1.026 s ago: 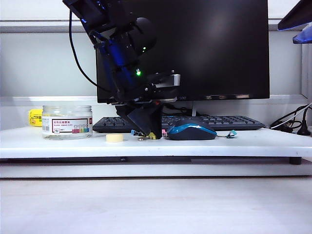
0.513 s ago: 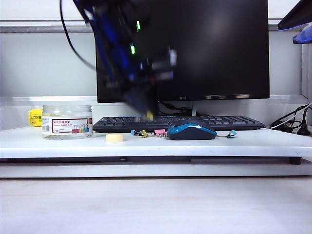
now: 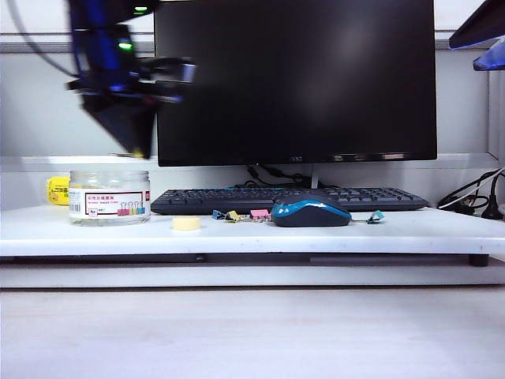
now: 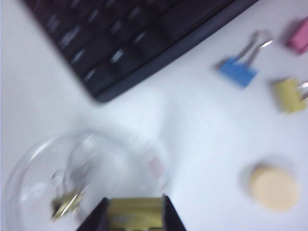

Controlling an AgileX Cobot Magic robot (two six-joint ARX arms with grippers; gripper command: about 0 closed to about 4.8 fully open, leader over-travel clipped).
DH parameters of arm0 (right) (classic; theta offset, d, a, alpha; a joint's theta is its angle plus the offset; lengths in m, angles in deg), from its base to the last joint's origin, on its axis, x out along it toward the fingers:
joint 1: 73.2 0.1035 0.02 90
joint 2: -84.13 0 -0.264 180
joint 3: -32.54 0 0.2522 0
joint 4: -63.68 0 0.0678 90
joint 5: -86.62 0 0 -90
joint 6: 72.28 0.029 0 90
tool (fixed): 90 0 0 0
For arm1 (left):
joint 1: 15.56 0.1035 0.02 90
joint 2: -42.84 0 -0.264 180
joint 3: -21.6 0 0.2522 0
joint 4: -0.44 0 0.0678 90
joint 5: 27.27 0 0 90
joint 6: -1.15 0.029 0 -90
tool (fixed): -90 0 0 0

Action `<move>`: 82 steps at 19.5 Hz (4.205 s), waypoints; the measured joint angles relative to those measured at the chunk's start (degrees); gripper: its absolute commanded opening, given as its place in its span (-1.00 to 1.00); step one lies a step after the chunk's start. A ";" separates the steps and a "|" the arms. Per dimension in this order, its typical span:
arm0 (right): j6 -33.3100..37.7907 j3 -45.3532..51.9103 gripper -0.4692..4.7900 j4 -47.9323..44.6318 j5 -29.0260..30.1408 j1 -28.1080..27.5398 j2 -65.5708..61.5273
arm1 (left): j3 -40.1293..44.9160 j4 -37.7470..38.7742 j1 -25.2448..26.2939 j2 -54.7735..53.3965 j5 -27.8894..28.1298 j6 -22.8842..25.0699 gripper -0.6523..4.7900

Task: Pick up the clips with the largest number of clips of the same color on the table and place them in a round transparent plastic box.

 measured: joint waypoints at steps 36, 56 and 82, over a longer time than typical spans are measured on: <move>-0.02 -0.02 -0.05 0.00 0.83 0.00 0.00 | 0.15 -1.18 3.30 0.48 -25.99 25.05 0.23; 0.20 0.00 -0.05 0.00 1.05 0.02 -0.02 | 0.20 -12.02 -1.40 -8.26 -38.58 48.17 0.25; 0.17 0.07 -0.05 -0.02 0.68 0.02 -0.15 | 0.15 -17.84 -3.15 -15.45 -28.22 55.67 0.11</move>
